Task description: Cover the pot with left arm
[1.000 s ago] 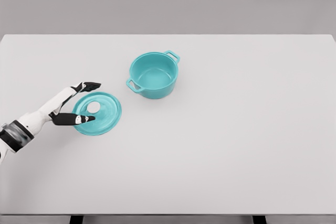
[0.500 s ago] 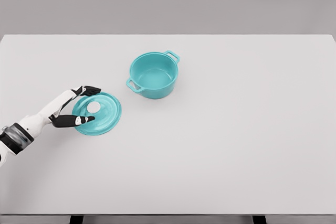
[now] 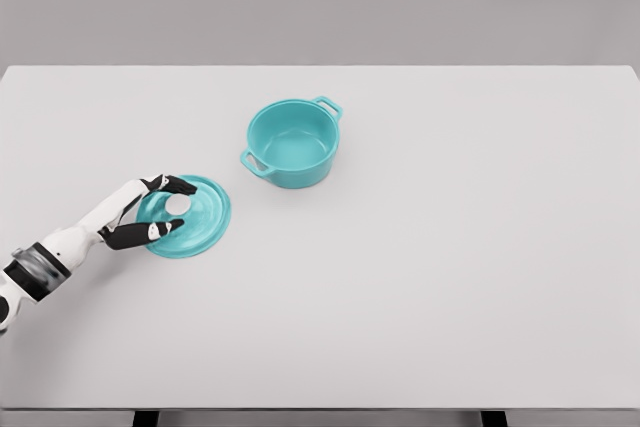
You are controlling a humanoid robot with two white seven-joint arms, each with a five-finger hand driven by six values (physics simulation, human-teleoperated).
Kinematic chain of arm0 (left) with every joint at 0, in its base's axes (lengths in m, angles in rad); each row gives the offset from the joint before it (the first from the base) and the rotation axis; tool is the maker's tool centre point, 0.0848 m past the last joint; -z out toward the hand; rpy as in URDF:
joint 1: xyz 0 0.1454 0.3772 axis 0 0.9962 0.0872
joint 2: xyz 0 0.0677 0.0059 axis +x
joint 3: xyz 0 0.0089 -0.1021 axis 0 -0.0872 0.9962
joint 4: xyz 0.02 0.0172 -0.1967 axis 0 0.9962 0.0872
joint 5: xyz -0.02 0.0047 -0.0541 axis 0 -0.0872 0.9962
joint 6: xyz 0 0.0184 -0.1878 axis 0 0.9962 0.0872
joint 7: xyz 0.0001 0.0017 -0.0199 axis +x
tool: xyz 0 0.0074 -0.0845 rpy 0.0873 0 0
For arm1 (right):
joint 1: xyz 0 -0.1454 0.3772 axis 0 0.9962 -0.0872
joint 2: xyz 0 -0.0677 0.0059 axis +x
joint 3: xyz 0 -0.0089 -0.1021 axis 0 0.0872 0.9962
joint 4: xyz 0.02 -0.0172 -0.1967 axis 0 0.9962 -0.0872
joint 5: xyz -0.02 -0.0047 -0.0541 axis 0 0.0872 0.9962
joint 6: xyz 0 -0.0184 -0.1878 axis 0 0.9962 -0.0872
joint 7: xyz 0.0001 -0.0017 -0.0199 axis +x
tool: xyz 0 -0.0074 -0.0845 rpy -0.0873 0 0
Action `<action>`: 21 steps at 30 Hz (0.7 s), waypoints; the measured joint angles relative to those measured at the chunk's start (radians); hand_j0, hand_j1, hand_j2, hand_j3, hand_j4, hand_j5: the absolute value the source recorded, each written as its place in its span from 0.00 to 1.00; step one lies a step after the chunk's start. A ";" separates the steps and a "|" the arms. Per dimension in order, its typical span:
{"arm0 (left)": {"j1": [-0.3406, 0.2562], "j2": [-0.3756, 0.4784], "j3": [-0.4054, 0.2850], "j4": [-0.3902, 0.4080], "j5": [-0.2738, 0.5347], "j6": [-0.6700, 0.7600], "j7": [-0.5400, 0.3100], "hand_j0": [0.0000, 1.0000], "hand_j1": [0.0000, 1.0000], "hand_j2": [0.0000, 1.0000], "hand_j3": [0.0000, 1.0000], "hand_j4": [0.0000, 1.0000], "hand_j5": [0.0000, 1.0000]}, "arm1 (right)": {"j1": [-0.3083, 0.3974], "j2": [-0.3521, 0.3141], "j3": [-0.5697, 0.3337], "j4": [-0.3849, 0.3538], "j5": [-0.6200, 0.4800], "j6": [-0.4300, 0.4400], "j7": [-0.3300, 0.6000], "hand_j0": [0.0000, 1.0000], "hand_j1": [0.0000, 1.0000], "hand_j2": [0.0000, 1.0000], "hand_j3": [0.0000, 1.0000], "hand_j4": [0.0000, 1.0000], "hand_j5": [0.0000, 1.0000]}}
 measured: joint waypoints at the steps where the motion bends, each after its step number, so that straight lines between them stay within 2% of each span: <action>1: 0.000 -0.001 0.000 0.002 0.000 -0.003 0.000 0.58 0.58 0.58 0.58 0.58 0.58 | 0.000 0.000 0.000 0.000 0.000 0.000 0.000 1.00 1.00 1.00 1.00 1.00 1.00; 21: -0.008 -0.022 0.004 0.022 -0.009 -0.025 -0.011 0.48 0.48 0.48 0.48 0.48 0.48 | 0.000 0.000 0.000 0.000 0.000 0.000 0.000 1.00 1.00 1.00 1.00 1.00 1.00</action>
